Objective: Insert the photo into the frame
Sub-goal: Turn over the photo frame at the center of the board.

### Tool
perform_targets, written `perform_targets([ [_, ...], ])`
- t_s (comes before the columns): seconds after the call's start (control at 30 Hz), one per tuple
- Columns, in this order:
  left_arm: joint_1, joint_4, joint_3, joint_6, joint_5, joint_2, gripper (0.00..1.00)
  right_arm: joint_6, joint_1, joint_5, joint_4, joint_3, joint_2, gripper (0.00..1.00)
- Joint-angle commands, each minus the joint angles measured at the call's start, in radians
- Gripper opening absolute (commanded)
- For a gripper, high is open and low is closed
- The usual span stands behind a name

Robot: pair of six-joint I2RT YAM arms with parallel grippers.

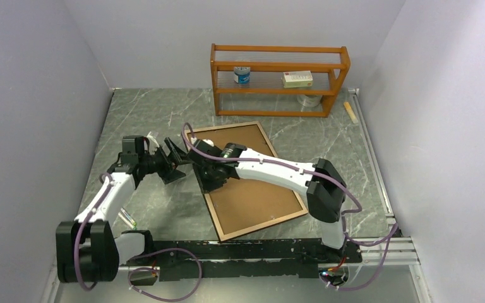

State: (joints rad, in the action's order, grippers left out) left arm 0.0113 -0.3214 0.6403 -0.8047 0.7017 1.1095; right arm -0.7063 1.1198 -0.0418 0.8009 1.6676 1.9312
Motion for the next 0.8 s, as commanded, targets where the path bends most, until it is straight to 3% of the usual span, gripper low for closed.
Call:
perform_targets([
  [0.0,-0.001,0.106,0.034,0.007,0.024,0.091,0.89,0.084,0.002,0.127,-0.098,0.009,-0.116,0.06],
  [0.27,-0.002,0.188,0.086,-0.035,0.024,0.189,0.82,0.188,0.002,0.228,-0.039,0.015,-0.156,0.07],
  [0.37,-0.002,0.164,0.110,-0.031,-0.024,0.201,0.73,0.213,0.003,0.247,-0.032,-0.003,-0.171,0.07],
  [0.57,-0.002,0.185,0.083,-0.105,-0.085,0.203,0.42,0.249,0.003,0.267,0.002,0.000,-0.186,0.08],
  [0.67,-0.001,0.140,0.090,-0.119,-0.113,0.183,0.06,0.265,0.002,0.249,0.066,0.052,-0.167,0.09],
  [0.77,-0.002,0.078,0.123,-0.132,-0.126,0.167,0.03,0.279,0.016,0.173,0.121,0.106,-0.146,0.18],
])
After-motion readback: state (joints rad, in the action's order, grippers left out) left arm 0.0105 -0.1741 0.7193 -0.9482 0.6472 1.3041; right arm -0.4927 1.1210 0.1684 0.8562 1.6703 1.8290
